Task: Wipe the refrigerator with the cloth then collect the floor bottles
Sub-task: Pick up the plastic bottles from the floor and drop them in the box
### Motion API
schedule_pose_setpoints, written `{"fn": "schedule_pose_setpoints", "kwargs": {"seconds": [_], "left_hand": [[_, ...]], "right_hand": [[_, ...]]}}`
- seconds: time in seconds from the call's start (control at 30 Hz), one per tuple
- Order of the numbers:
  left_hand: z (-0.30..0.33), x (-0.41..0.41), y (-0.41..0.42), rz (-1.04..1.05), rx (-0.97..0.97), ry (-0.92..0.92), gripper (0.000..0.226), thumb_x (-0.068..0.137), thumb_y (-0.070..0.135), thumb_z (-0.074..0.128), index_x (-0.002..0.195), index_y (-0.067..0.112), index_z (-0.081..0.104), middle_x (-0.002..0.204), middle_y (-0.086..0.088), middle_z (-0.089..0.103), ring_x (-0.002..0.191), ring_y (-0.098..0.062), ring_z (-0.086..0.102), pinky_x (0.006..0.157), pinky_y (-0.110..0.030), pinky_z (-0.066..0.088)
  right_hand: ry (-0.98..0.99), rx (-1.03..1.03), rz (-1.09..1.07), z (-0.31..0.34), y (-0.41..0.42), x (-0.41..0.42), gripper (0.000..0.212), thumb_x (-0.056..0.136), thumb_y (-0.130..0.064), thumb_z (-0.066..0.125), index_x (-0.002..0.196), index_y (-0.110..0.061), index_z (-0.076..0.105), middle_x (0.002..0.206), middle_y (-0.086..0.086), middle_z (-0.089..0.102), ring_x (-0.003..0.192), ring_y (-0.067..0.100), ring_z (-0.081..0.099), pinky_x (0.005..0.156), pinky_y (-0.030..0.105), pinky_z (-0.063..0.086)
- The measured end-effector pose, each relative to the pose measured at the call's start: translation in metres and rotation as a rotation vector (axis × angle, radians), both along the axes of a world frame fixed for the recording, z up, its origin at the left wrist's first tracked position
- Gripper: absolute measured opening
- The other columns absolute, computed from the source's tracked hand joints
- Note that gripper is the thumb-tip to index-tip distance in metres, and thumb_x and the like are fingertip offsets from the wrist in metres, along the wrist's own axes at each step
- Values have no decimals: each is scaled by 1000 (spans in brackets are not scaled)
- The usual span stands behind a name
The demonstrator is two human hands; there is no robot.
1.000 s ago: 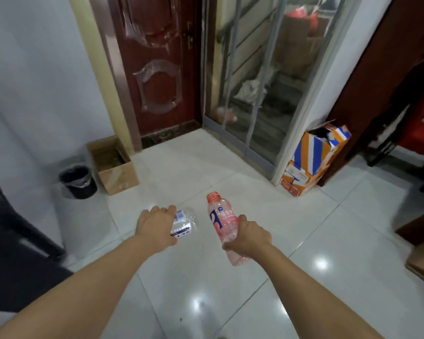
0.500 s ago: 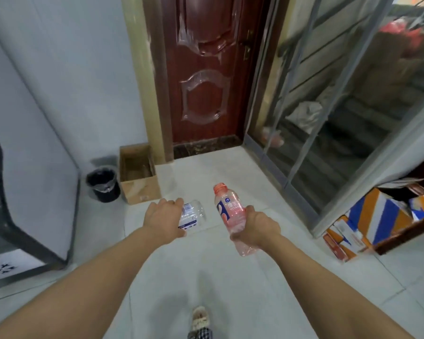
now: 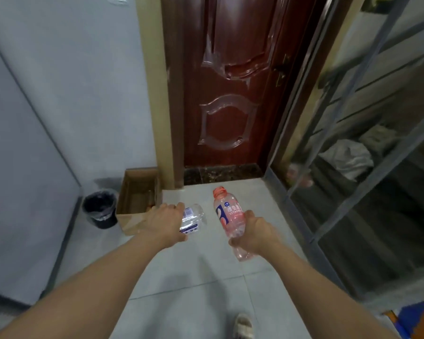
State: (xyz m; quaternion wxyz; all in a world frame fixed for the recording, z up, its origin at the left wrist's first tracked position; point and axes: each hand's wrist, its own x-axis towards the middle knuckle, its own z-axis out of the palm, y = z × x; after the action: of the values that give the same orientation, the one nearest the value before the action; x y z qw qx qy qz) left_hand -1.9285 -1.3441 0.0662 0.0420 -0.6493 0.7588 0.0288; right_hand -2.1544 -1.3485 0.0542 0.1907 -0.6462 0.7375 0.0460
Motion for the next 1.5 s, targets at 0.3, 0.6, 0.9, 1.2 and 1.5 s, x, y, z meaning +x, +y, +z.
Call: {"fn": "schedule_pose_setpoints", "kwargs": {"seconds": [0.3,0.6,0.9,1.2,1.5], "left_hand": [[-7,-20,-167,303,36,-28,70,73,52,67,128,20,40,124,-4,57,114,-25,51,89,-37,41],[-22,22,-247,588,100,28,61,71,50,72,116,22,43,115,-1,61,101,-21,56,83,-33,42],[-71,107,-356,844,124,139,57,70,48,71,114,23,44,110,0,61,94,-20,57,76,-32,44],[-103,181,-423,1093,176,269,60,71,49,71,119,24,45,109,1,62,91,-18,58,74,-29,41],[-156,235,-474,1443,230,425,59,72,50,70,119,23,46,112,0,64,96,-19,58,78,-32,41]], "right_hand": [[-2,-10,295,4,-227,-10,78,65,-58,71,127,-25,36,107,-2,57,88,16,56,76,31,50],[-12,41,538,7,-376,49,62,67,-50,71,115,-23,43,91,-8,59,77,14,61,62,24,38],[1,60,741,-25,-511,165,67,68,-50,72,121,-20,44,113,3,60,101,24,61,71,26,38],[40,194,921,-54,-608,271,70,73,-48,71,127,-18,39,120,3,57,105,24,59,73,27,42],[181,252,1287,-104,-680,405,66,75,-53,63,123,-16,39,111,3,62,99,24,62,79,32,49]]}}
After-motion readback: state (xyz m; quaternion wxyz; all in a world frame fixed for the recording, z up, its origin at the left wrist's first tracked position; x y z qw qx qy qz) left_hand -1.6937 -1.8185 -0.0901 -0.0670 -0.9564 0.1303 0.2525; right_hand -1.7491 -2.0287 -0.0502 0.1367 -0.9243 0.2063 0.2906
